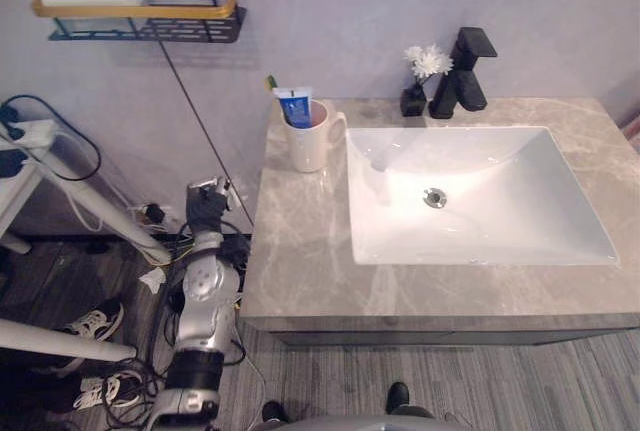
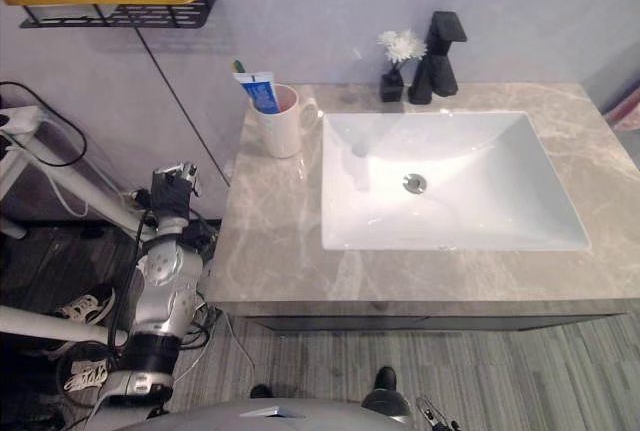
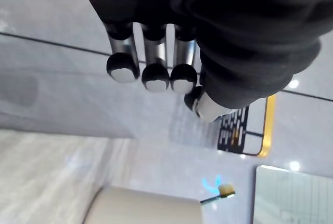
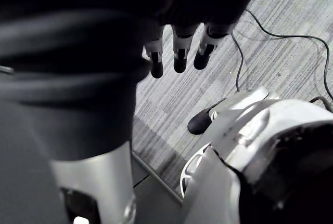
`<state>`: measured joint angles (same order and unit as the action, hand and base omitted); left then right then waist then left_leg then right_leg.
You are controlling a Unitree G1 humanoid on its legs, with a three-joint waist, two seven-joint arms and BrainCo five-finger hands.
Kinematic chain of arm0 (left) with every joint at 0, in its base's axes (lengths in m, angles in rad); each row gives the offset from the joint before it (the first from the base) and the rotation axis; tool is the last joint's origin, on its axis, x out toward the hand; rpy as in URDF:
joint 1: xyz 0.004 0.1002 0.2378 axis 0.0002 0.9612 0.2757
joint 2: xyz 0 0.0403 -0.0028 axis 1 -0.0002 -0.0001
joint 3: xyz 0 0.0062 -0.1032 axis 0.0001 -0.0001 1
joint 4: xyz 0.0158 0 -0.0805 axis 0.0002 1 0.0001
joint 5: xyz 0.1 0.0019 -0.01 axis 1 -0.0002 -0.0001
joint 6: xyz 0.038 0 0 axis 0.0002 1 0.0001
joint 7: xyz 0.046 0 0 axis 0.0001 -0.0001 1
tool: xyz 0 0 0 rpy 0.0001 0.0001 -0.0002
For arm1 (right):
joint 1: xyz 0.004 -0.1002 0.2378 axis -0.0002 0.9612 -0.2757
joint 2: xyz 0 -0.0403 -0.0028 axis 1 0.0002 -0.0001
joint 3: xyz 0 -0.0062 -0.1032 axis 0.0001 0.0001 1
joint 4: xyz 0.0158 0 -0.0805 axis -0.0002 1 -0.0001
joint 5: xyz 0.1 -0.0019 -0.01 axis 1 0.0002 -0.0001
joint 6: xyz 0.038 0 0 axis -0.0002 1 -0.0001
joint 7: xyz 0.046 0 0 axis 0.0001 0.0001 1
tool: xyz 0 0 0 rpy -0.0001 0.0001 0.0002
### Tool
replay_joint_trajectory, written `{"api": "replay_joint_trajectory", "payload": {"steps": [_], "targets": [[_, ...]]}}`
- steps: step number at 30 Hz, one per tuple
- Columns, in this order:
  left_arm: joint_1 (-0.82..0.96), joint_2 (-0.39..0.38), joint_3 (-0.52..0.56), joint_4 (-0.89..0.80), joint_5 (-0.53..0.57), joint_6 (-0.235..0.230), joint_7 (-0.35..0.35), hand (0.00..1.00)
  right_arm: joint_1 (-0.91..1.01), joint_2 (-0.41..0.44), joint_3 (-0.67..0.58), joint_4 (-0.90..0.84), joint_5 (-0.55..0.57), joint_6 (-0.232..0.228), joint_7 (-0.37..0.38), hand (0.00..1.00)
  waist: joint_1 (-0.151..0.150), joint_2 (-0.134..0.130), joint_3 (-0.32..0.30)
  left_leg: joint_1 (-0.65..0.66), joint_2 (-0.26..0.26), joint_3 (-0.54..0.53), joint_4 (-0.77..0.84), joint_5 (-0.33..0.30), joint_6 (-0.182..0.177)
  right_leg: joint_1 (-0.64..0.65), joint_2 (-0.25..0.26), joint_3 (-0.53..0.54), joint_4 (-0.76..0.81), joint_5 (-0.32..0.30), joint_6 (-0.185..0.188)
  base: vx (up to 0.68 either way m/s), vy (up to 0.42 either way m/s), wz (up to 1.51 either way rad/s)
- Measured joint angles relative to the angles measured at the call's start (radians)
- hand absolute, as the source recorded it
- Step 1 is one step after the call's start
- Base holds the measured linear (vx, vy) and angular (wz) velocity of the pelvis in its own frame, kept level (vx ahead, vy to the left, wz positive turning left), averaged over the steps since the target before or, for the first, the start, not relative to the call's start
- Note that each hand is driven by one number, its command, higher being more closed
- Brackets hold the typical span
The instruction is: Organize washtable
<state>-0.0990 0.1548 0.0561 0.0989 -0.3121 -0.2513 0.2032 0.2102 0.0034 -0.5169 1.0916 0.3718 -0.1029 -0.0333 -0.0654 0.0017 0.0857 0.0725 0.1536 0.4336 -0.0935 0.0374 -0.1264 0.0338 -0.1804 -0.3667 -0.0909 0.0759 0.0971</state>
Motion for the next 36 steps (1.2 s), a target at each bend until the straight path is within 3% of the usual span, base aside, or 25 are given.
{"api": "replay_joint_trajectory", "payload": {"steps": [5,10,17,21,22,25,26,32,36], "targets": [[0.177,-0.003,0.009,-0.096,0.097,-0.021,-0.029,1.0,0.007,-0.004,0.0,0.001,0.001,0.0,0.014,0.0,0.021,0.012,-0.023,0.003,0.0,-0.023,-0.001,0.008,0.005,0.018,0.0,-0.021,0.0,-0.005,-0.006,-0.02,-0.006,0.12],[0.308,-0.042,0.073,-0.049,0.159,-0.029,-0.029,1.0,0.017,-0.003,0.005,0.001,0.001,0.0,0.014,0.0,0.032,0.012,-0.049,0.023,0.004,-0.049,-0.011,0.012,0.005,0.041,-0.003,-0.045,0.034,-0.034,-0.006,-0.03,-0.009,0.18],[0.356,-0.122,0.203,0.308,0.212,0.026,-0.015,1.0,0.029,0.0,0.064,0.005,0.001,0.002,0.014,0.0,0.062,-0.021,-0.09,0.041,0.005,-0.08,-0.011,0.013,0.005,0.077,-0.007,-0.082,0.046,-0.06,0.005,-0.02,-0.008,0.15],[0.354,-0.142,0.243,0.632,0.207,0.073,-0.024,1.0,0.01,-0.002,0.088,0.007,0.001,0.005,0.013,0.0,0.068,-0.035,-0.103,0.041,0.005,-0.081,-0.011,0.012,0.004,0.079,-0.007,-0.081,0.046,-0.061,0.006,0.0,0.0,0.0],[0.344,-0.146,0.261,0.732,0.202,0.088,-0.033,0.0,0.006,-0.004,0.087,0.011,0.0,0.007,0.012,0.0,0.068,-0.036,-0.103,0.042,0.005,-0.082,-0.011,0.012,0.004,0.079,-0.007,-0.079,0.045,-0.061,0.006,0.0,0.0,0.0],[0.324,-0.129,0.3,0.902,0.169,0.105,-0.069,0.0,-0.003,-0.014,0.073,0.037,-0.001,0.01,0.013,0.0,0.068,-0.031,-0.105,0.046,0.005,-0.081,-0.011,0.012,0.004,0.081,-0.005,-0.071,0.045,-0.06,0.007,0.02,-0.002,-0.05],[0.311,-0.11,0.299,0.973,0.163,0.144,-0.118,0.0,-0.021,-0.029,0.057,0.071,-0.009,0.031,0.015,0.0,0.067,-0.026,-0.104,0.055,0.005,-0.073,-0.011,0.011,0.002,0.083,-0.005,-0.06,0.044,-0.06,0.007,0.02,-0.002,-0.15],[0.292,-0.074,0.281,1.044,0.164,0.192,-0.222,0.0,-0.034,-0.043,0.021,0.098,-0.051,0.07,0.035,0.0,0.066,-0.022,-0.104,0.072,0.006,-0.043,-0.011,0.004,-0.002,0.075,-0.003,-0.026,0.046,-0.059,0.008,0.01,0.004,-0.17],[0.283,-0.057,0.241,1.064,0.188,0.198,-0.232,0.0,-0.043,-0.044,0.006,0.12,-0.051,0.069,0.035,0.0,0.059,-0.021,-0.105,0.079,0.006,-0.033,-0.011,-0.001,-0.003,0.074,-0.003,-0.015,0.046,-0.059,0.008,0.01,0.003,-0.09]]}}
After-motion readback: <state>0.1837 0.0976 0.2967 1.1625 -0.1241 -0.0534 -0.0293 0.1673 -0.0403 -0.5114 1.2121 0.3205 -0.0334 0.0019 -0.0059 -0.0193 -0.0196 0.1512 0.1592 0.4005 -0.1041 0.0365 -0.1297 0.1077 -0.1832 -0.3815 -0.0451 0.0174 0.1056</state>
